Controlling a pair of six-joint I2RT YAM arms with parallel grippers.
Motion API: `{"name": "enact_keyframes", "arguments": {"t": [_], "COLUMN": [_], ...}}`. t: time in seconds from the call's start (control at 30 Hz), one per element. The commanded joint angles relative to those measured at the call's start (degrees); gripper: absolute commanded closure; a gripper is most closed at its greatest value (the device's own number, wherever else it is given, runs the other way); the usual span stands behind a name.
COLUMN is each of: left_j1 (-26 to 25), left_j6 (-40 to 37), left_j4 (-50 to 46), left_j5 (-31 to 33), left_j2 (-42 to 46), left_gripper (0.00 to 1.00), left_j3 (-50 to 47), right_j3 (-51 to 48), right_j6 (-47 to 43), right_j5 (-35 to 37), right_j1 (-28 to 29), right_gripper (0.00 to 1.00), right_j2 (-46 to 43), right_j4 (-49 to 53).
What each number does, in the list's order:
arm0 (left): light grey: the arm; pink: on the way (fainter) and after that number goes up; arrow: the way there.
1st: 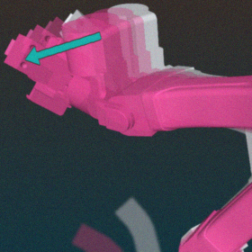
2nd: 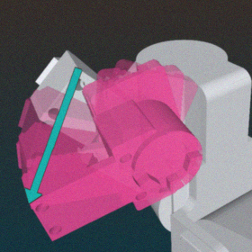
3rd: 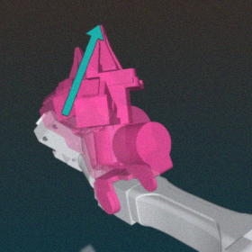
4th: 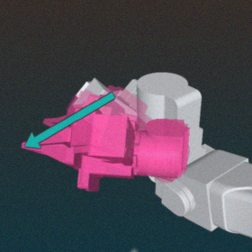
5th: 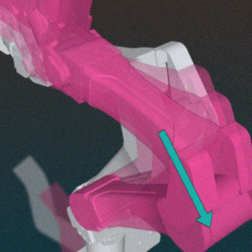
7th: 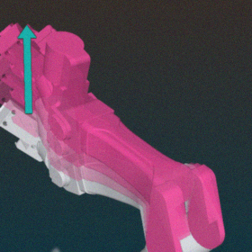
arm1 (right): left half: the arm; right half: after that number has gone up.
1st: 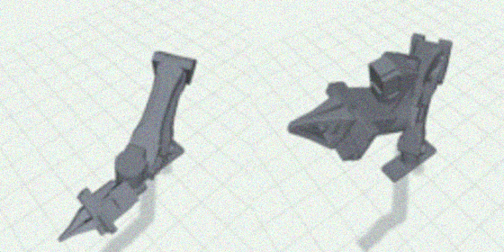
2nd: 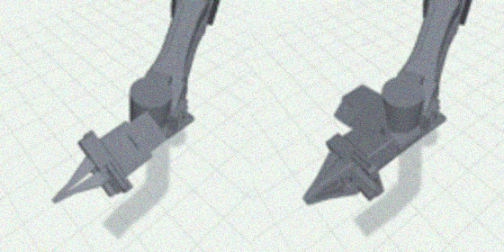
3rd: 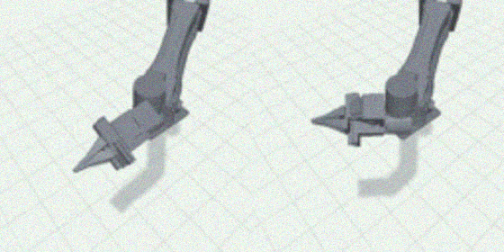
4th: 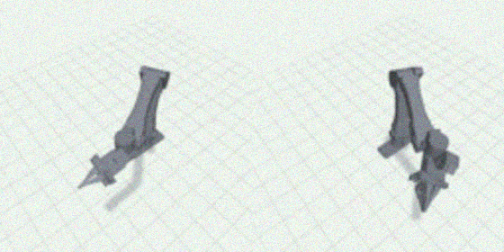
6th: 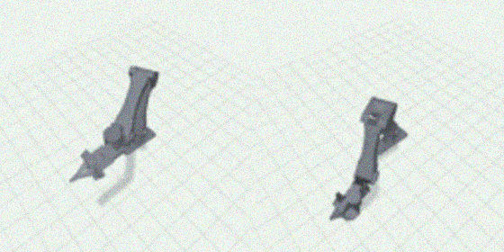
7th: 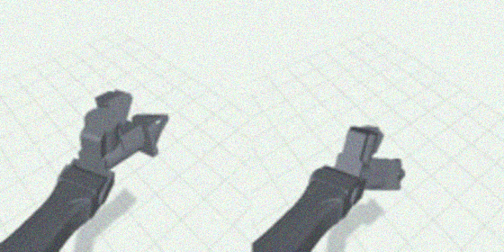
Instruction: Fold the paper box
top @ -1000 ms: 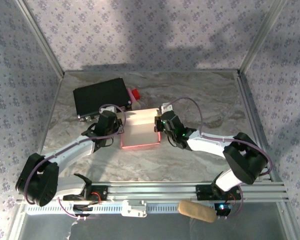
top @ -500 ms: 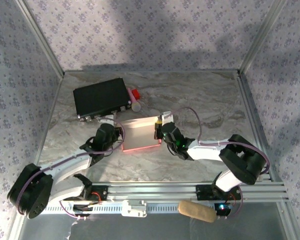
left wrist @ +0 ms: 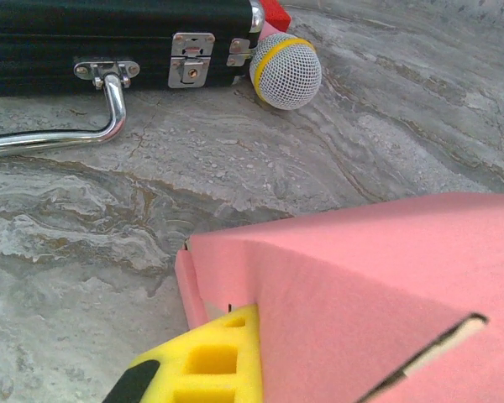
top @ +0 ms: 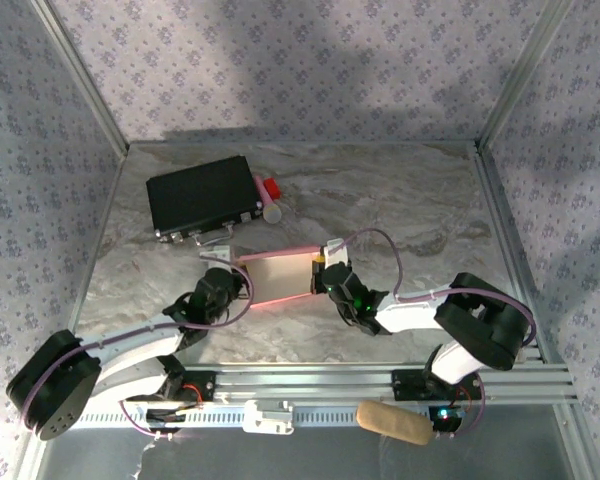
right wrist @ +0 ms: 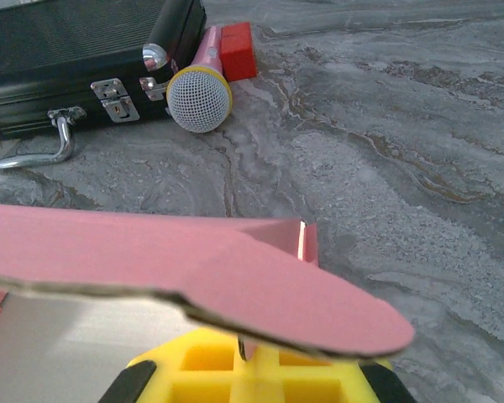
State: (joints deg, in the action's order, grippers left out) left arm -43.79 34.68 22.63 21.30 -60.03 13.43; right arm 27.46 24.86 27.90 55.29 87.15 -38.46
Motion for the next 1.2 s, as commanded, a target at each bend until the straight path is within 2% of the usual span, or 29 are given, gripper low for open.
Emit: {"name": "enact_keyframes", "arguments": {"t": [0.0, 0.2, 0.4, 0.53, 0.77, 1.0, 1.1, 1.17], "left_j1": [-2.3, -2.8, -2.9, -2.9, -3.2, -5.2, -6.2, -6.6], "left_j6": [2.5, 8.0, 15.4, 17.2, 16.7, 15.2, 14.7, 14.0], "left_j4": [0.7, 1.0, -1.7, -4.6, -4.3, 2.2, -0.1, -2.2], "left_j5": [-1.8, -1.5, -1.4, -0.3, 1.0, 3.5, 5.4, 6.5], "left_j2": [-1.3, -4.5, -4.1, -3.5, -4.8, -10.6, -11.2, -11.1], "left_gripper": [1.0, 1.0, 1.0, 1.0, 1.0, 1.0, 1.0, 1.0], "left_j3": [-1.4, -0.3, 2.7, 4.4, 3.4, 0.2, 1.9, 3.2], "right_j3": [-0.9, -0.5, 0.1, 0.3, 1.6, 1.5, 2.0, 2.0], "right_j6": [0.7, 0.6, 0.9, 1.4, 2.0, 3.3, 3.4, 3.6], "right_j5": [0.0, 0.1, -0.3, -0.3, -0.6, -1.6, -3.8, -6.1], "right_j1": [1.0, 0.9, 0.6, 0.0, -0.6, -0.8, -1.0, -1.0], "right_gripper": [1.0, 1.0, 1.0, 1.0, 1.0, 1.0, 1.0, 0.92], "right_j2": [1.2, 0.7, 0.7, 0.6, -0.1, -3.1, -5.1, -7.8], "right_j4": [0.7, 2.3, 3.3, 3.9, 7.8, 12.2, 15.0, 17.1]}}
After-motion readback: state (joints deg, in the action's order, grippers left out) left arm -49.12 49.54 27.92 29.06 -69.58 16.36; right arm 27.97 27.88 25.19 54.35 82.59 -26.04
